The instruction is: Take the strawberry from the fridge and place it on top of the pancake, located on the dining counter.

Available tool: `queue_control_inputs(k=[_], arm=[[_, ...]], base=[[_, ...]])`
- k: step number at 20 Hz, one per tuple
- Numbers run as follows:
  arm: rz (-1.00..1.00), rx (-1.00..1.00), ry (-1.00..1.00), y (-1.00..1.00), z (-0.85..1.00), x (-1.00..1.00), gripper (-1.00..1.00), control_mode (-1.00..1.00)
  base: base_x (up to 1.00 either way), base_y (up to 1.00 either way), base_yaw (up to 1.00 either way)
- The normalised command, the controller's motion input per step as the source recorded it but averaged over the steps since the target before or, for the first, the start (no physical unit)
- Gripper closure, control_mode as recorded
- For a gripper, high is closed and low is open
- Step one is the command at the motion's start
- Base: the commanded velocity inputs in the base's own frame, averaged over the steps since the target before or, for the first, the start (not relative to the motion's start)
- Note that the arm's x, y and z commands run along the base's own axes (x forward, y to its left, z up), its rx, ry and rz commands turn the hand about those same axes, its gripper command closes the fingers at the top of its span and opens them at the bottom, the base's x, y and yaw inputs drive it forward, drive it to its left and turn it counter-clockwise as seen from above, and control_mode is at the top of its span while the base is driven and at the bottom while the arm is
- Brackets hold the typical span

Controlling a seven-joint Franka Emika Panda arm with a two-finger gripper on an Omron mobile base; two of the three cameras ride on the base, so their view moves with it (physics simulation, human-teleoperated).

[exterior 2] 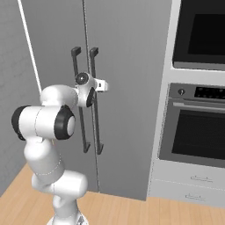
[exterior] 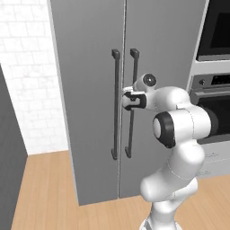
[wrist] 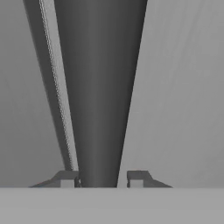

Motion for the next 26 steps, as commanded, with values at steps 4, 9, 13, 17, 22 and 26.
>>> queue_control_inputs(k=[4, 9, 13, 17, 22, 26], arm=[[-0.08, 0.03, 0.03, -0.92, -0.14, -0.02, 1.00, -1.00], [0.00, 0.15, -0.03, -1.00, 0.00, -0.77, 1.00, -1.00], [0.00, 0.13, -0.05, -1.00, 0.00, -0.81, 1.00, -1.00], [0.00, 0.09, -0.05, -1.00, 0.00, -0.80, 1.00, -1.00], [0.00, 0.04, -0.08, -1.00, 0.00, -0.71, 1.00, -1.00], [0.00, 0.00, -0.05, -1.00, 0.00, -0.63, 1.00, -1.00]], base=[[0.00, 0.00, 0.00], [0.00, 0.00, 0.00], [0.00, 0.00, 0.00], [0.00, 0.00, 0.00], [0.00, 0.00, 0.00], [0.00, 0.00, 0.00]])
